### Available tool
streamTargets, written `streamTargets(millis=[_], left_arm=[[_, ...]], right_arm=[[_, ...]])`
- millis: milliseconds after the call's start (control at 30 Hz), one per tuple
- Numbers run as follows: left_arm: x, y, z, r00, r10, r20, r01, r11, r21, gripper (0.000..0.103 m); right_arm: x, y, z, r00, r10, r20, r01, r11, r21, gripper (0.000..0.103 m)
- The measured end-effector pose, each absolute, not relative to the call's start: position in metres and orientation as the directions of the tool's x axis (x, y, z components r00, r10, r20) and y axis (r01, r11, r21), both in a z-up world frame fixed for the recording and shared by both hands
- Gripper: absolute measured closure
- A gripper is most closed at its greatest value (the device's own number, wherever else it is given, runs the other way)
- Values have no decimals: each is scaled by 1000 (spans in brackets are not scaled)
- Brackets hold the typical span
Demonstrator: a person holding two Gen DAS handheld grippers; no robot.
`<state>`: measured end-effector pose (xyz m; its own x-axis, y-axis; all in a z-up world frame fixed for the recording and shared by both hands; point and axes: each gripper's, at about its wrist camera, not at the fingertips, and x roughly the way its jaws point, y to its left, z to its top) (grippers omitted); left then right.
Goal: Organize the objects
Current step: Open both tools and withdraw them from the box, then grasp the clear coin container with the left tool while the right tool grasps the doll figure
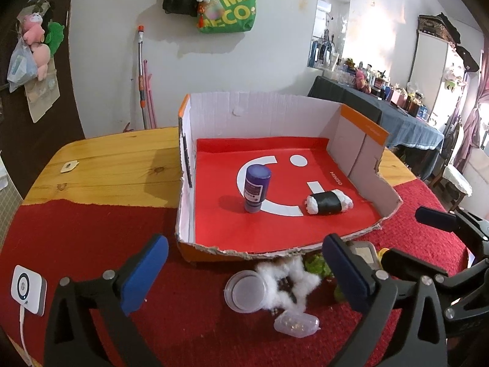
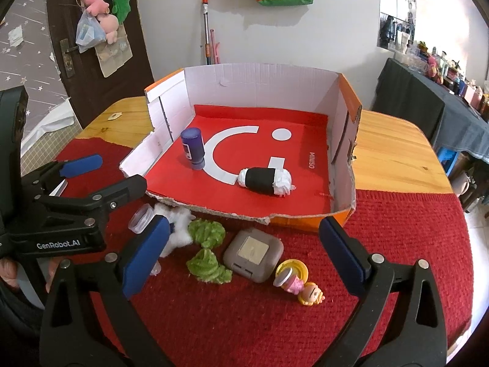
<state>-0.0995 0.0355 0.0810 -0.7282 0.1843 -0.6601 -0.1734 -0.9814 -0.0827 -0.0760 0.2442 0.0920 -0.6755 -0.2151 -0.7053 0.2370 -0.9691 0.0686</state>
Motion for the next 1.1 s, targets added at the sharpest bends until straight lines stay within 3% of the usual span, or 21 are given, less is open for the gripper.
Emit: streamTargets(millis=[1100], left_arm=[[-66, 34, 62, -715, 186, -674, -177, -981, -83, 0]], right_arm=[[-29, 241, 71, -662, -219, -717, 239, -968, 74, 3]])
